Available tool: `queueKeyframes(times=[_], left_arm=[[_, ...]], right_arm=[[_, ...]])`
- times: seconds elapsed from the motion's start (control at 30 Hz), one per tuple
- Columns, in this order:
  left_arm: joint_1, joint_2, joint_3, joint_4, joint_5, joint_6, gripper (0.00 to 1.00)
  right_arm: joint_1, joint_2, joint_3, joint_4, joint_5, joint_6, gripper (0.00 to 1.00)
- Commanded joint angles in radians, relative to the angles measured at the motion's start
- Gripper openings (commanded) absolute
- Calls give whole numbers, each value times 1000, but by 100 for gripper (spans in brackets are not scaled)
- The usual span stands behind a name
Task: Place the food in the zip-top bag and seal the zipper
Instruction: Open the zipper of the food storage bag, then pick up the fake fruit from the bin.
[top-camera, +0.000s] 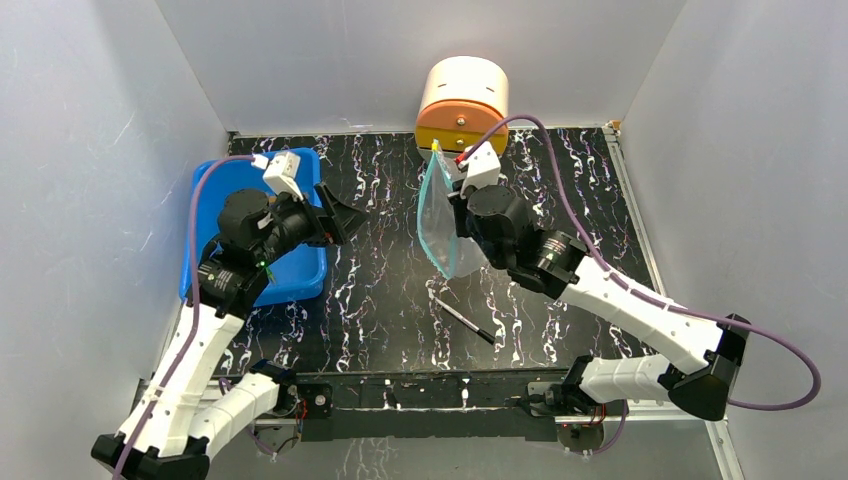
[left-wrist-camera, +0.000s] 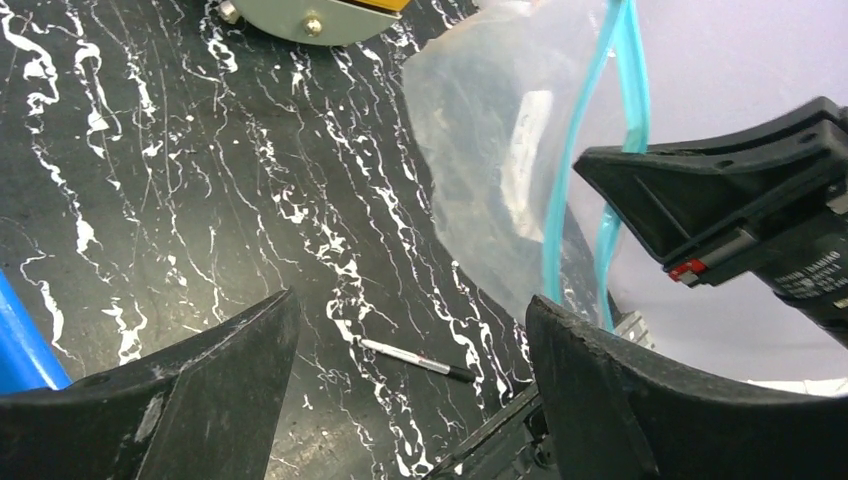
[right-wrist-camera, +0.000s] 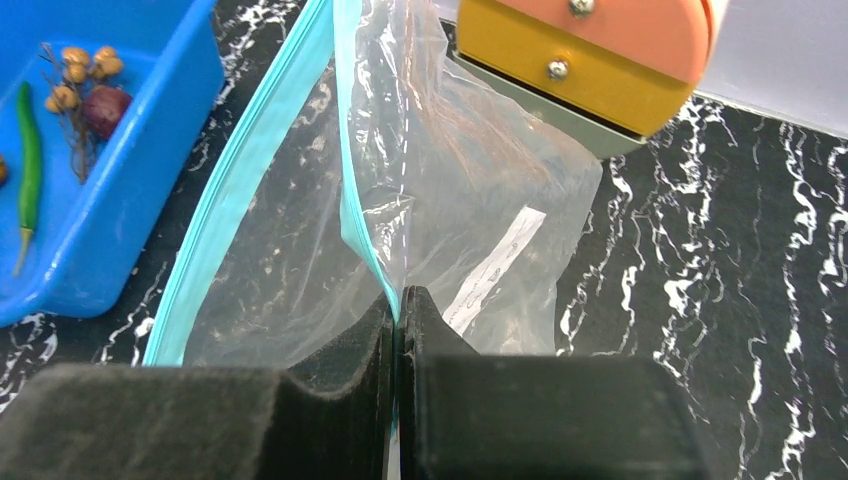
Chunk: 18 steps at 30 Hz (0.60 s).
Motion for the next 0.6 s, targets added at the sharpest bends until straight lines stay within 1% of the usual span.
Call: queueKeyframes(times=[0.0, 0.13, 0.2, 0.3, 0.43, 0.57], left_arm=[[-1, 60, 22, -51, -96, 35, 80], [-2, 150, 55, -148, -348, 109, 74], [2, 180, 61, -166, -428, 130, 71], [20, 207, 71, -177, -530, 151, 66], [92, 241, 69, -147, -549, 183, 58], [189, 306, 77, -118, -543, 185, 53]], right_arm=[[-8, -41, 17, -69, 66, 4, 0], [-7, -41, 37, -154, 117, 19, 0], [-8, -41, 20, -169, 145, 19, 0], [-9, -50, -40, -139, 163, 20, 0], [-18, -53, -115, -62, 151, 13, 0], [-32, -31, -119, -50, 126, 4, 0]])
